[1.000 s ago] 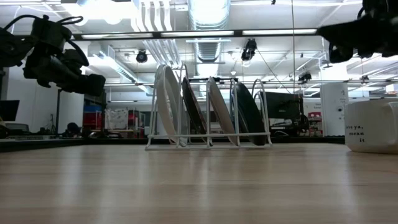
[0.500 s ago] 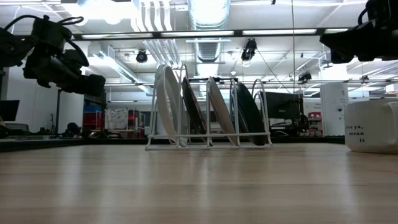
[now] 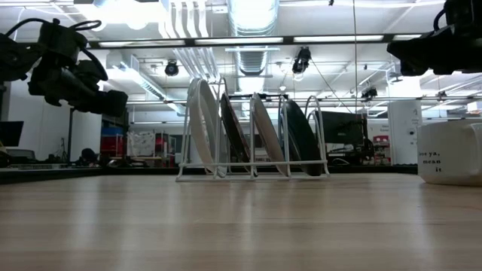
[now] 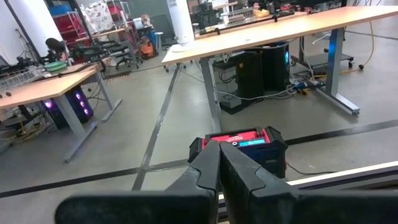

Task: Sort dishes
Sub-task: Return to Home Position

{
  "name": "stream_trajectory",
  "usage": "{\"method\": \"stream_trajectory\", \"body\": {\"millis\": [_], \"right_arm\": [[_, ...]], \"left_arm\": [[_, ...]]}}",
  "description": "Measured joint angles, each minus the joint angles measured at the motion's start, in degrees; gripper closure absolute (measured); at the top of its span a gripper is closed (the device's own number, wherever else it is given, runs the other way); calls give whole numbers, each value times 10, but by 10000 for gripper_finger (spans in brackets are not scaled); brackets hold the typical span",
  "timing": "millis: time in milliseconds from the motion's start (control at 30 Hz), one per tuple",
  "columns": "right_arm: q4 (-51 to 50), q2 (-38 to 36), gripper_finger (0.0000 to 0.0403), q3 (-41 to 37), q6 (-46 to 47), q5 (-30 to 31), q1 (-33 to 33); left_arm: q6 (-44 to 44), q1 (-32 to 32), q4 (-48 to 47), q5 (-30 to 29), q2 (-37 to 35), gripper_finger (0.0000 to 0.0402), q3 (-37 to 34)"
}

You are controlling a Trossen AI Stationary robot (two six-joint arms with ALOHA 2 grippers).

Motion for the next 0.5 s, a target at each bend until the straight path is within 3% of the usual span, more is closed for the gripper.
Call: {"method": "stream_trajectory", "body": {"millis": [500], "right_arm": [[0,2,403,0,21,0,0]], "left_arm": [[0,0,0,0,0,401,0]]}}
